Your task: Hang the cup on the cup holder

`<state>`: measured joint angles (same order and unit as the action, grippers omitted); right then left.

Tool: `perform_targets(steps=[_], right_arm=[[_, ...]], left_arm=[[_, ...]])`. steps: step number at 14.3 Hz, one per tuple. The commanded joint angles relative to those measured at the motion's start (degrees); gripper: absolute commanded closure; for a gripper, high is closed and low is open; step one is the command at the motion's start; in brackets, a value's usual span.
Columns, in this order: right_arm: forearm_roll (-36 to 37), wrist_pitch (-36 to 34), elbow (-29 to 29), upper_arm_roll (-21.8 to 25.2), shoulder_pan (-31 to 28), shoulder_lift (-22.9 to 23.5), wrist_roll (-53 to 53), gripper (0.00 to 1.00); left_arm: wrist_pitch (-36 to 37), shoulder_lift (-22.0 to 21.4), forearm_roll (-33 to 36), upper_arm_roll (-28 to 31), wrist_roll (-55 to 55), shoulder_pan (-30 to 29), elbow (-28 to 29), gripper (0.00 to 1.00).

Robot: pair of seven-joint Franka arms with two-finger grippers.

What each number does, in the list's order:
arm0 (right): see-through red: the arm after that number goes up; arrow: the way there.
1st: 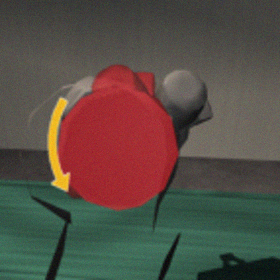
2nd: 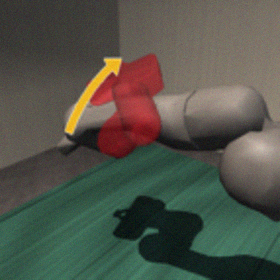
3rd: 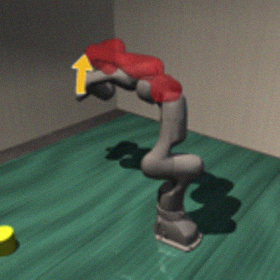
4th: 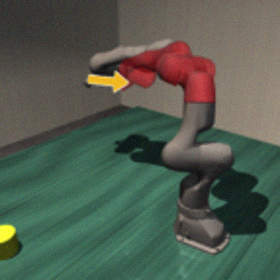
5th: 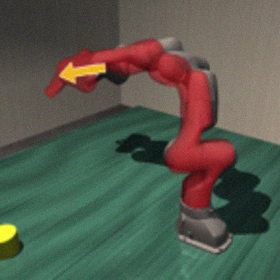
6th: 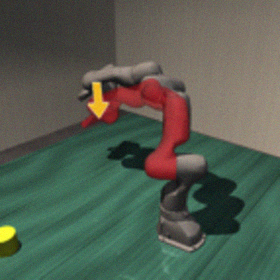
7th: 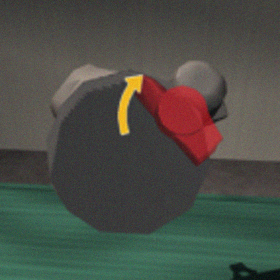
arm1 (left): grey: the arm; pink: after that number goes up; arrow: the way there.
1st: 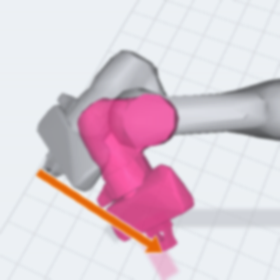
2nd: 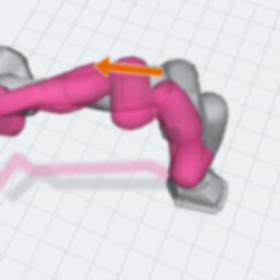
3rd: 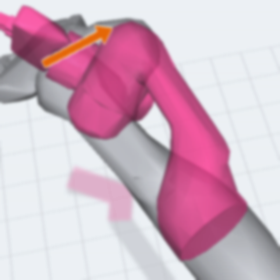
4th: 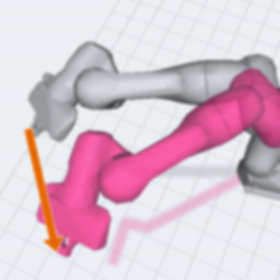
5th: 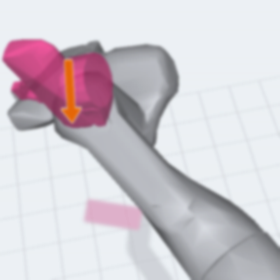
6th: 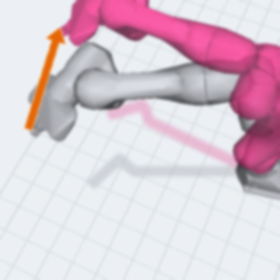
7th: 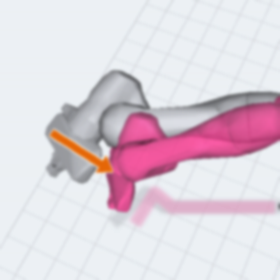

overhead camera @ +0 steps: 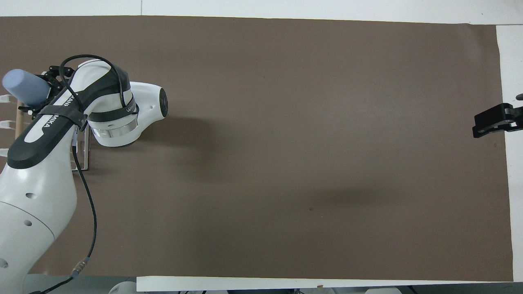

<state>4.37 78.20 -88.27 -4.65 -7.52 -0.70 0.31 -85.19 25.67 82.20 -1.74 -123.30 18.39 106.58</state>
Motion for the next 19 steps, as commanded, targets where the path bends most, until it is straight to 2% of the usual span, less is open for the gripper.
perform_targets(steps=[1, 4, 7, 9, 11, 14, 16, 19], right_arm=[[0.29, 0.46, -1.38, 0.17, 0.05, -1.15, -1.18, 0.01], [0.29, 0.46, -1.38, 0.17, 0.05, -1.15, -1.18, 0.01], [0.29, 0.46, -1.38, 0.17, 0.05, -1.15, -1.18, 0.01], [0.29, 0.46, -1.38, 0.17, 0.05, -1.15, -1.18, 0.01], [0.29, 0.46, -1.38, 0.17, 0.05, -1.15, -1.18, 0.01], [0.29, 0.46, -1.38, 0.17, 0.05, -1.15, -1.18, 0.01], [0.29, 0.46, -1.38, 0.17, 0.05, -1.15, -1.18, 0.01], [0.29, 0.46, -1.38, 0.17, 0.05, -1.15, -1.18, 0.01]], left_arm=[[0.56, -0.88, 0.33, -0.55, -0.36, -0.99, -0.41, 0.0], [0.91, -2.55, -0.99, -0.55, 0.25, -0.2, -0.94, 0.0], [1.17, -2.73, -2.04, -0.72, 3.23, -0.38, -4.18, 0.0], [1.0, -2.73, -8.86, -0.55, 6.22, -0.9, -8.21, 0.0], [0.47, -6.83, -12.58, -0.64, 11.47, -1.34, -8.24, 0.0], [-0.32, -12.91, -21.53, -0.46, 25.27, -1.52, -7.18, 0.0], [-1.11, -15.99, -24.18, -0.72, 33.52, -2.83, -7.35, 0.0], [-1.64, -21.17, -34.19, -0.2, 44.96, -5.11, -7.8, 0.0]])
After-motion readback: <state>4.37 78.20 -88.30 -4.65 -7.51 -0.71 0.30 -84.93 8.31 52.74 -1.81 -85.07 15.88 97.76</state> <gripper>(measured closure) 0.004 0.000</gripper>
